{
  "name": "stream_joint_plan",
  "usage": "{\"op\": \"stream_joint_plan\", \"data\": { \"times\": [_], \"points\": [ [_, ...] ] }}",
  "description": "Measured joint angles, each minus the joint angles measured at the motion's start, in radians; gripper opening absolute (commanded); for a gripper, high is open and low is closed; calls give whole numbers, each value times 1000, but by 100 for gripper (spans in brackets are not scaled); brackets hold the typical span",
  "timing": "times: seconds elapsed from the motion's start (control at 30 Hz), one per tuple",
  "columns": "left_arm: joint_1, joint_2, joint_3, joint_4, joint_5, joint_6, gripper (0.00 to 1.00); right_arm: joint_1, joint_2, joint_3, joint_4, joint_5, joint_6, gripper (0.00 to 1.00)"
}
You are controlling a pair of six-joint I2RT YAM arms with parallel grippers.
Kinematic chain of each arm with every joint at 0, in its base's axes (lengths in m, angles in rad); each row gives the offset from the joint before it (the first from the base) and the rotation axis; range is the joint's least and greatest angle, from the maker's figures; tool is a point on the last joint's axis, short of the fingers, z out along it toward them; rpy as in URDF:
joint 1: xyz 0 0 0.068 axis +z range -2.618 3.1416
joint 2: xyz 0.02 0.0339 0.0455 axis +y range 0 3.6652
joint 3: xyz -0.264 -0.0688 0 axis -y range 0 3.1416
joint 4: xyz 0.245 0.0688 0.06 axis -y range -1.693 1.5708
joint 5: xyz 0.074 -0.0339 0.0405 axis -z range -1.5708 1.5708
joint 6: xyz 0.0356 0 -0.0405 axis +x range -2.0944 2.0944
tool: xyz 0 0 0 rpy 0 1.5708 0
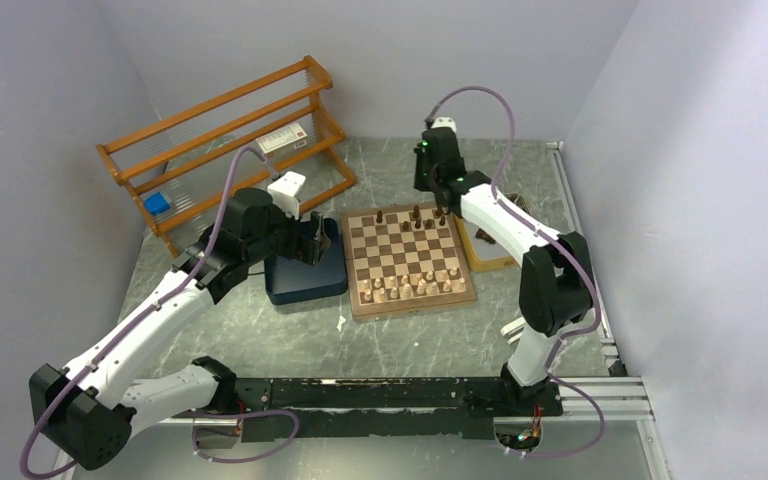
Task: Set up the chess pieces on the board
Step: Place the chess piece on the chessboard.
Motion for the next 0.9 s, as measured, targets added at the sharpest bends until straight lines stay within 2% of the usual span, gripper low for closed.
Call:
{"op": "stream_joint_plan", "data": {
  "times": [0.2,0.47,0.9],
  "points": [
    [0,-23,-1,0,-7,0,94,124,43,88,-4,0,6,17],
    [0,-31,-1,0,-7,0,94,238,188,233,-63,37,12,17],
    [0,-58,-2,1,-6,0,95,338,341,335,-120,101,19,17]
  ]
}}
